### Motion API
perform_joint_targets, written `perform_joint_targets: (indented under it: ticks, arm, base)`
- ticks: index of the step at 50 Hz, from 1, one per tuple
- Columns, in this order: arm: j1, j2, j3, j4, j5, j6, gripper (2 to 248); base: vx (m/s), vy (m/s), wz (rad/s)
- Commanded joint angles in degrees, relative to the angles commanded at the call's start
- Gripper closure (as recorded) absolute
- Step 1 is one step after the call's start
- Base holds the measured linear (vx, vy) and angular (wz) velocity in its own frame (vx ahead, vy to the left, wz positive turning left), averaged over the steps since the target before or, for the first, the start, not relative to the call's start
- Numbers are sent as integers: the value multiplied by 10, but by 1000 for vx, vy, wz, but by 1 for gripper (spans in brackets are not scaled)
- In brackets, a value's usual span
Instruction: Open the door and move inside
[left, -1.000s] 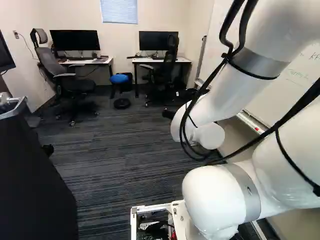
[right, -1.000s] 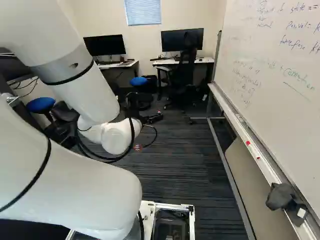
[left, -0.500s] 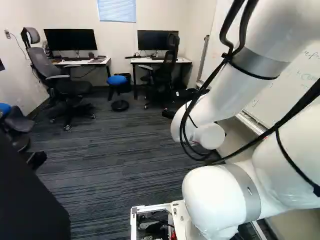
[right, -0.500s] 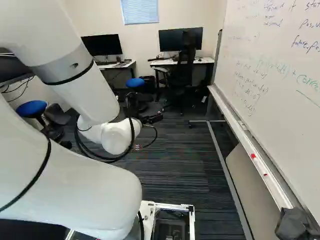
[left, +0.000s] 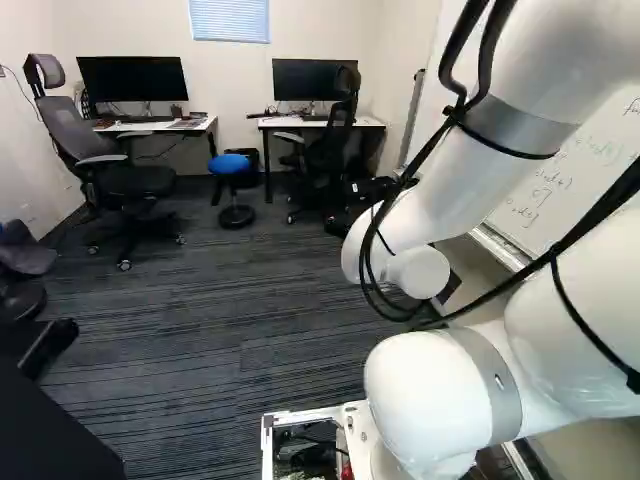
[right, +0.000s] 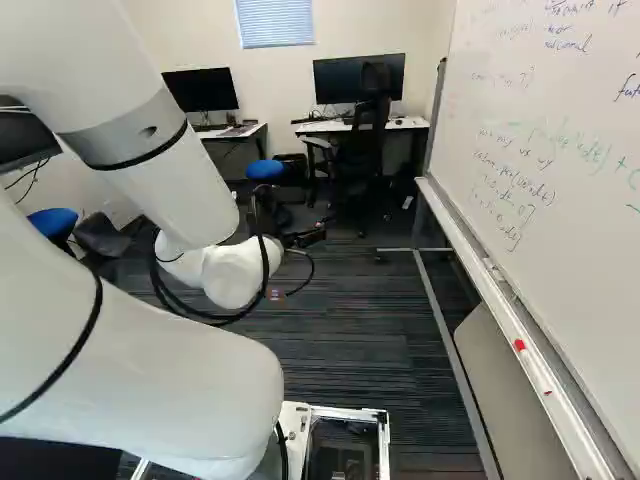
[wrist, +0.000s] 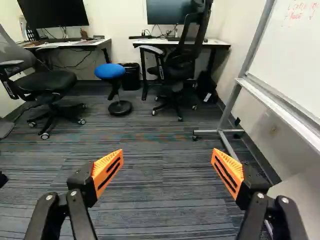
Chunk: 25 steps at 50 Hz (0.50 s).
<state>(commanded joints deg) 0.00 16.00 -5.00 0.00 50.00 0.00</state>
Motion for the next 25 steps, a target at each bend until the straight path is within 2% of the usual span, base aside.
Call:
perform_joint_targets:
  ticks: [25]
  arm:
    - [0, 0, 0, 0, 0, 0, 3]
  base:
    - [179, -22, -1]
